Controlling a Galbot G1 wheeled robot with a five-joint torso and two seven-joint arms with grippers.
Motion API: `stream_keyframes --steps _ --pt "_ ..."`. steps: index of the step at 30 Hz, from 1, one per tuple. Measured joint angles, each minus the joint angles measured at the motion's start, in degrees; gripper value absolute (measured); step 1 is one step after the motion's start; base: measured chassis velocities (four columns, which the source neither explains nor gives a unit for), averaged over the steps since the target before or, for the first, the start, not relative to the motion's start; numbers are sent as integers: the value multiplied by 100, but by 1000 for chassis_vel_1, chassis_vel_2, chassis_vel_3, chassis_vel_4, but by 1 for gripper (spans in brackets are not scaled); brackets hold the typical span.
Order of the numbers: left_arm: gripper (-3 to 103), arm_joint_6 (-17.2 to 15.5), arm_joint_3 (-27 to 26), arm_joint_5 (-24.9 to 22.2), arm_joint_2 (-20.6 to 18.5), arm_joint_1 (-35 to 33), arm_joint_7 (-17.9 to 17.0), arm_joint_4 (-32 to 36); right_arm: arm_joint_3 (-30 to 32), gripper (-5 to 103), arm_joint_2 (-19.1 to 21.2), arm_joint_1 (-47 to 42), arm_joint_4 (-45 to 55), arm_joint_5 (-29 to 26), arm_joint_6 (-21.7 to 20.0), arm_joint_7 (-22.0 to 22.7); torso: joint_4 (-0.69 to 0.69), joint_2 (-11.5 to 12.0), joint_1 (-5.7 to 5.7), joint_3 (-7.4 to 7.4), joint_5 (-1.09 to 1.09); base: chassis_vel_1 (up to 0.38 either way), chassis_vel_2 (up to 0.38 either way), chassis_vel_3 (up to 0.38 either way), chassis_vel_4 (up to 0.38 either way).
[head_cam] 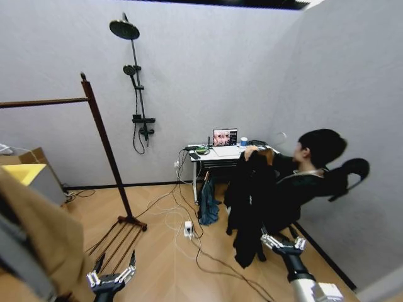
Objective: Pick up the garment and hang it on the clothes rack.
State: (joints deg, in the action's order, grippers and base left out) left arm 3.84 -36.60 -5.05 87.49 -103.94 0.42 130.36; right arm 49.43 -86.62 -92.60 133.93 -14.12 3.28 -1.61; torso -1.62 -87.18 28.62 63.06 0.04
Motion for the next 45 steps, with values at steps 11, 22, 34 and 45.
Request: stream_keyframes --steps 11,22,34,45 --pt "100 0 0 0 -1 0 0 0 639 100 914 918 507 -1660 -1293 588 -2 -1 -7 -2 -1 -127 118 107 -68" --pt "100 0 0 0 0 -1 0 0 810 100 1381 1653 -229 -2145 -1614 888 -1 -2 -4 -1 -3 39 -44 -40 28" --pt "100 0 0 0 0 0 -1 0 551 100 2011 2344 -790 -2261 -1724 870 -2 -1 -2 -1 -4 0 0 0 0" --pt "100 0 0 0 0 0 0 0 290 89 2371 2905 -1490 -2271 -1758 870 -1 -1 -2 -1 -4 0 0 0 0"
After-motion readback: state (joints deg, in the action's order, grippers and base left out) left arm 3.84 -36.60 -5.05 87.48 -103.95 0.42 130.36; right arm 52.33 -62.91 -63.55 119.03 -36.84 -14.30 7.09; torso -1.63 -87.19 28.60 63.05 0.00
